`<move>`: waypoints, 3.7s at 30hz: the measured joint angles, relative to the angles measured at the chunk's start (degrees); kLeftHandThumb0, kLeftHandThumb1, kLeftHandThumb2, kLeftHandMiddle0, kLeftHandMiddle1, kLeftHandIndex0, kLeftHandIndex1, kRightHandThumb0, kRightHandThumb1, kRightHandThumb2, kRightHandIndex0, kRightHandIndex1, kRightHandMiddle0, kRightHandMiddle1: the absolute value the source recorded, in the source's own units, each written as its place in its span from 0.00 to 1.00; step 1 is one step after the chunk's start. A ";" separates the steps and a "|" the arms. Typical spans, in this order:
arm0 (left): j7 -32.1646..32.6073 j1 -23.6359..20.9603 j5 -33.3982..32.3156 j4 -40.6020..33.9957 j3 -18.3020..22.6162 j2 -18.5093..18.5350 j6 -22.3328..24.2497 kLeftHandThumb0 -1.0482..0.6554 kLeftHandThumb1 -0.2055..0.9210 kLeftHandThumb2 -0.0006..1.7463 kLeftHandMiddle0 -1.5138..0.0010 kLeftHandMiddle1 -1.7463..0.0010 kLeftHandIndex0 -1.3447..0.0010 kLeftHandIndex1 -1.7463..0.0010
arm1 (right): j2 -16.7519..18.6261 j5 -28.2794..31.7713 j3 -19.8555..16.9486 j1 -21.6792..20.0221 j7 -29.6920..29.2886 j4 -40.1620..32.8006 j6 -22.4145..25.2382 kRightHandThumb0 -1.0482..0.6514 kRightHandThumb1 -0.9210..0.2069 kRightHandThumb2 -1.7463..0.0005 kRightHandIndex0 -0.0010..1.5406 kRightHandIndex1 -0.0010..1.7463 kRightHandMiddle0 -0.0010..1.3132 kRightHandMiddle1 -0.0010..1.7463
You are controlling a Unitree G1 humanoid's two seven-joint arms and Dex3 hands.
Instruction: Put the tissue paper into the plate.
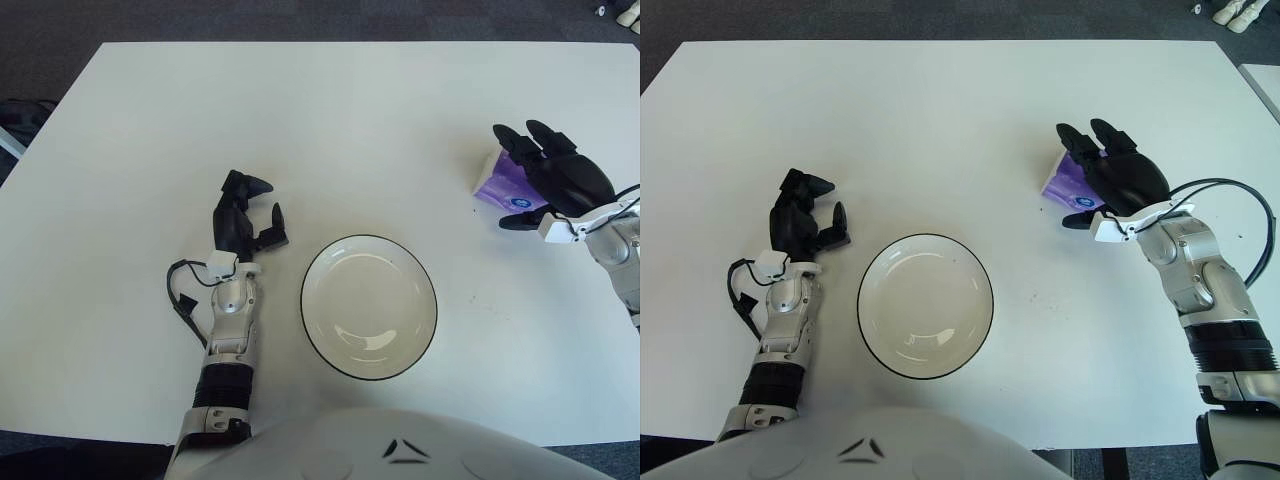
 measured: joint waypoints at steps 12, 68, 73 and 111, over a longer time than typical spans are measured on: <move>0.03 -0.01 0.06 0.03 0.06 -0.06 0.10 0.61 0.43 0.75 0.56 0.10 0.64 0.00 | -0.81 5.11 -0.71 -2.81 4.88 5.94 -0.24 0.00 0.37 0.65 0.00 0.00 0.00 0.00; 0.36 0.26 0.34 -0.27 0.16 0.01 0.08 0.61 0.36 0.81 0.56 0.07 0.58 0.00 | 4.48 2.84 13.85 -22.22 -6.67 38.40 -14.25 0.13 0.47 0.49 0.00 0.26 0.00 0.58; 0.65 0.45 0.50 -0.51 0.19 -0.07 0.49 0.61 0.36 0.82 0.56 0.06 0.59 0.00 | 5.21 2.95 14.15 -22.33 -8.90 39.53 -15.30 0.22 0.62 0.40 0.00 0.51 0.00 0.75; 1.15 0.72 0.53 -0.64 0.13 -0.10 -0.18 0.61 0.40 0.80 0.57 0.03 0.64 0.00 | 7.28 5.53 13.38 -18.91 -11.85 34.48 -11.48 0.32 0.59 0.21 0.40 1.00 0.49 1.00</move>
